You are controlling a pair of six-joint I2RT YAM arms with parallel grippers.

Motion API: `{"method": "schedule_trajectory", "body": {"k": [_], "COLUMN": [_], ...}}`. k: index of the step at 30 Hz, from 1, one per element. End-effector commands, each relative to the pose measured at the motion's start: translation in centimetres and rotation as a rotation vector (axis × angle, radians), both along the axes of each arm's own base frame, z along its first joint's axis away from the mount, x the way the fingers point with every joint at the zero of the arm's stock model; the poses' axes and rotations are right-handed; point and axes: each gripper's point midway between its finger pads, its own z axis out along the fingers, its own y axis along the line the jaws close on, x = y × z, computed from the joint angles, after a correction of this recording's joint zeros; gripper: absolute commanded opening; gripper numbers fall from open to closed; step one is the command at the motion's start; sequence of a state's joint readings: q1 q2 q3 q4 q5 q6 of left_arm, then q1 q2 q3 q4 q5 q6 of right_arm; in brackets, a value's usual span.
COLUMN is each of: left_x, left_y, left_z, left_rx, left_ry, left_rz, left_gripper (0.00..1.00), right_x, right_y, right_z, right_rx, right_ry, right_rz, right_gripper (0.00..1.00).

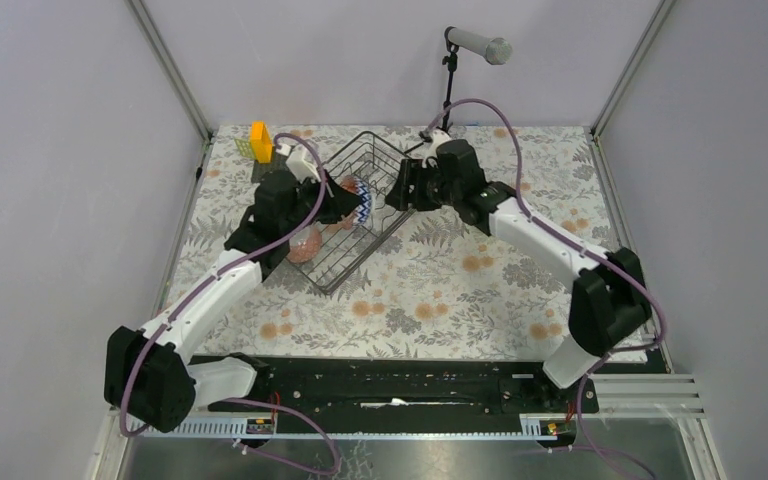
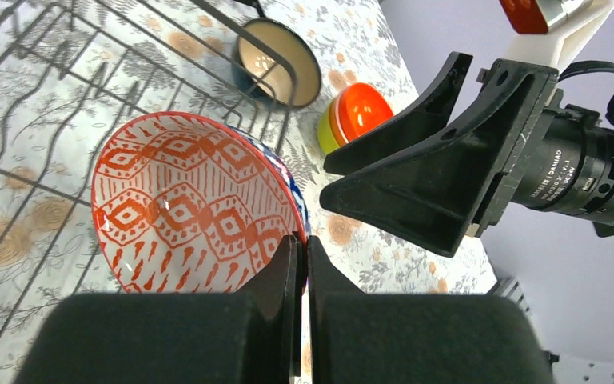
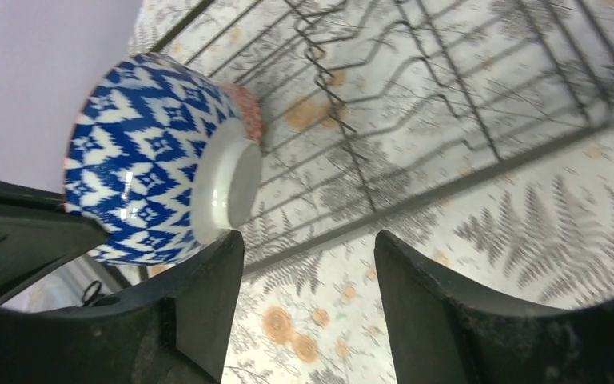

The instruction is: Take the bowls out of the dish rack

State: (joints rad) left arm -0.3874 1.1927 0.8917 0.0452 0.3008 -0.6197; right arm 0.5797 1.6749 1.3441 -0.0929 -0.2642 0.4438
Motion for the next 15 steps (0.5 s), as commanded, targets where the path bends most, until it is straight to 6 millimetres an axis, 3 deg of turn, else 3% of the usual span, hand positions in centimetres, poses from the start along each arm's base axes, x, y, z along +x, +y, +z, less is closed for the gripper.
{"method": "schedule_trajectory", "body": {"k": [1,7,11,15], "left_x": [-1.0,-3.6,-5.1,-8.2], "left_y": [-2.3,-6.7,-9.1,-11.3], "left_z": [4.7,4.3,3.4,2.2], "left_rx": [0.085,0.207,0.284,0.352], "left_ry": [-0.179,-0.222,-0.244,-0.328], "left_rz": [-0.051,-0.172,-0.265,-0.426], "left_gripper": [0.0,0.0,0.0,0.0], "right_x": [-0.3,-1.2,-2.6,-3.9], "right_y": [-5.2,-13.2,-14.9,-14.9], "right_z": [1.9,1.5,1.0,0.6], "right_rx": [-0.115,-0.289,-0.327,-0.272], "right_ry": [-0.14,-0.159,-0.116,-0.044], "right_rz": [-0.169,-0.484,-0.491,-0.403], "right_gripper": [0.7,0.93,0.98,0.94]}}
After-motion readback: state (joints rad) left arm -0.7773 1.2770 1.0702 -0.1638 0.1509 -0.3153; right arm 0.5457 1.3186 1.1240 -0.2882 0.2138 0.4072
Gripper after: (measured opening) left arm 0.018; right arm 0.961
